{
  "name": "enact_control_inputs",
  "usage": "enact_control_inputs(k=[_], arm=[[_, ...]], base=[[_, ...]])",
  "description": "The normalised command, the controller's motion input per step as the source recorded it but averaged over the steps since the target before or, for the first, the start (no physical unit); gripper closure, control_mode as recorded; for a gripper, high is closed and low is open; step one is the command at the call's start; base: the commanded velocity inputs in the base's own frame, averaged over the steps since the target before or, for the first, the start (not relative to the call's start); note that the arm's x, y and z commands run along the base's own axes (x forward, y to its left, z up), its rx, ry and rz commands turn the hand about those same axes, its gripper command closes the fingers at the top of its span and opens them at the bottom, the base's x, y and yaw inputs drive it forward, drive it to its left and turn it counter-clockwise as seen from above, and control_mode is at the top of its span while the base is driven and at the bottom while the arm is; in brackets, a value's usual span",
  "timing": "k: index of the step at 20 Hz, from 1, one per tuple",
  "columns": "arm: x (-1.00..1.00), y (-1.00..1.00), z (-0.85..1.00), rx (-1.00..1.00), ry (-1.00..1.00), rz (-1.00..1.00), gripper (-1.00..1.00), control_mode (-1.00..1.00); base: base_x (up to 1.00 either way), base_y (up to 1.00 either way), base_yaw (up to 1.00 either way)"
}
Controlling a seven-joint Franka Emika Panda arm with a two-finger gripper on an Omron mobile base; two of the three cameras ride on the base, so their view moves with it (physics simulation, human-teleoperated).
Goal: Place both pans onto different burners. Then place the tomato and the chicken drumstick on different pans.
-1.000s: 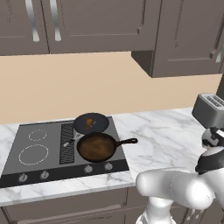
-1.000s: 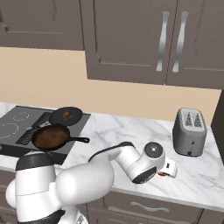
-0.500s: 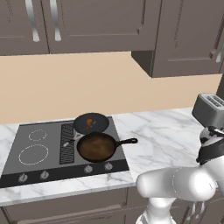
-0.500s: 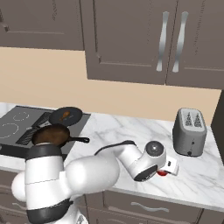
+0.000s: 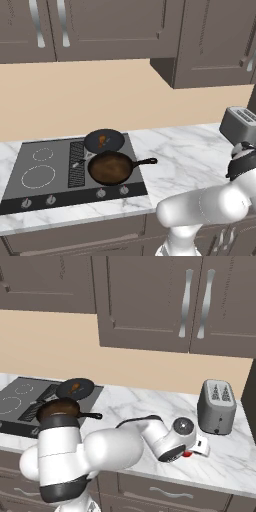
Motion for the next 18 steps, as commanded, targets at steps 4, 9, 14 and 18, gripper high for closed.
enact_control_inputs(k=[4,9,14,18], arm=[[0.0,0.04,-0.19,0.0,0.0,-0.01,-1.0,-1.0],[0.0,0.2,-0.28,0.0,0.0,-0.01,-1.0,-1.0],[0.1,0.22,-0.23,0.0,0.0,-0.02,-1.0,-1.0],[0.28,-0.02,-0.09,0.0,0.0,-0.03,-1.0,-1.0]], base=[[0.0,0.0,0.0],[0.0,0.0,0.0],[0.0,0.0,0.0],[0.0,0.0,0.0]])
